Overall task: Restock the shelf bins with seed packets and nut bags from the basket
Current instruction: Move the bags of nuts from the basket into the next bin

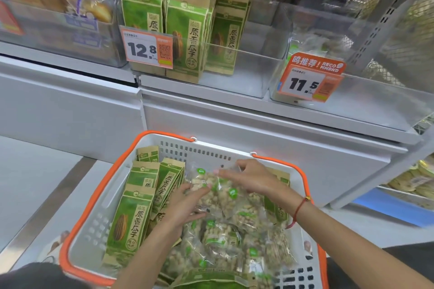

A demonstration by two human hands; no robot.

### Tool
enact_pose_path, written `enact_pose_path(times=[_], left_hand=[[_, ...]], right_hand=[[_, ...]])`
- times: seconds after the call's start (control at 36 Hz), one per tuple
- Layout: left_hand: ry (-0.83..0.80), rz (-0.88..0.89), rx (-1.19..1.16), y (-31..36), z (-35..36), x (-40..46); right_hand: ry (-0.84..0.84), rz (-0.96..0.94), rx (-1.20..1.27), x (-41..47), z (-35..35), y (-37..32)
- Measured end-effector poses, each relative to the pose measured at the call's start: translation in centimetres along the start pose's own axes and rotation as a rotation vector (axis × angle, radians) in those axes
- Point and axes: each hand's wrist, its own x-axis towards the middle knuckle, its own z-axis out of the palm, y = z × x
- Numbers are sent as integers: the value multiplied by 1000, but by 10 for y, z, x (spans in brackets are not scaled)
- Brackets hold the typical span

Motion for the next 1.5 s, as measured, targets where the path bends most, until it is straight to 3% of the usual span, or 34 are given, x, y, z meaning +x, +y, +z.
enact_pose_path(times=[0.08, 0.17, 0.28, 0.36, 0.42, 0.5, 0.64, 0.72, 0.83, 0.89, 1.0, 1.08, 1.19, 1.31, 1.5], left_hand=[[-25, -14, 13, 2, -1, 2], [-18, -45, -10, 1, -7, 7], [-42, -71, -40, -2, -17, 11], [-81, -57, -73, -1, -16, 10], [-117, -40, -96, 3, -11, 9], [-159, 1, -169, 11, -2, 3], [-226, 135, -222, 22, 7, -2], [-147, 136, -200, 25, 8, 0], [-25, 161, 25, 33, 3, -4], [0, 215, 117, 43, 1, -9], [-78, 432, 265, 69, 4, -13], [-144, 597, 330, 91, 16, -22], [-143, 849, 427, 117, 37, -25], [-133, 1065, 510, 151, 60, -29], [-237, 1235, 530, 200, 114, -31]], right_hand=[[171, -13, -261, 5, -2, 5], [231, 1, -212, 9, -15, 9], [352, 99, 353, 10, -29, 7], [290, 252, 767, 14, -21, 8], [225, 294, 857, 13, -9, 9], [182, 306, 789, 4, 12, 6], [323, 216, 656, -9, 40, 0], [338, 175, 551, -14, 40, -2], [140, 174, 276, -13, 26, -5], [123, 156, 79, -8, 11, -5], [145, -115, -182, -7, -37, -17], [21, -240, -161, -14, -73, -26], [-2, -366, 57, -35, -111, -40], [132, -463, 74, -56, -141, -43], [473, -652, -90, -89, -187, -41]])
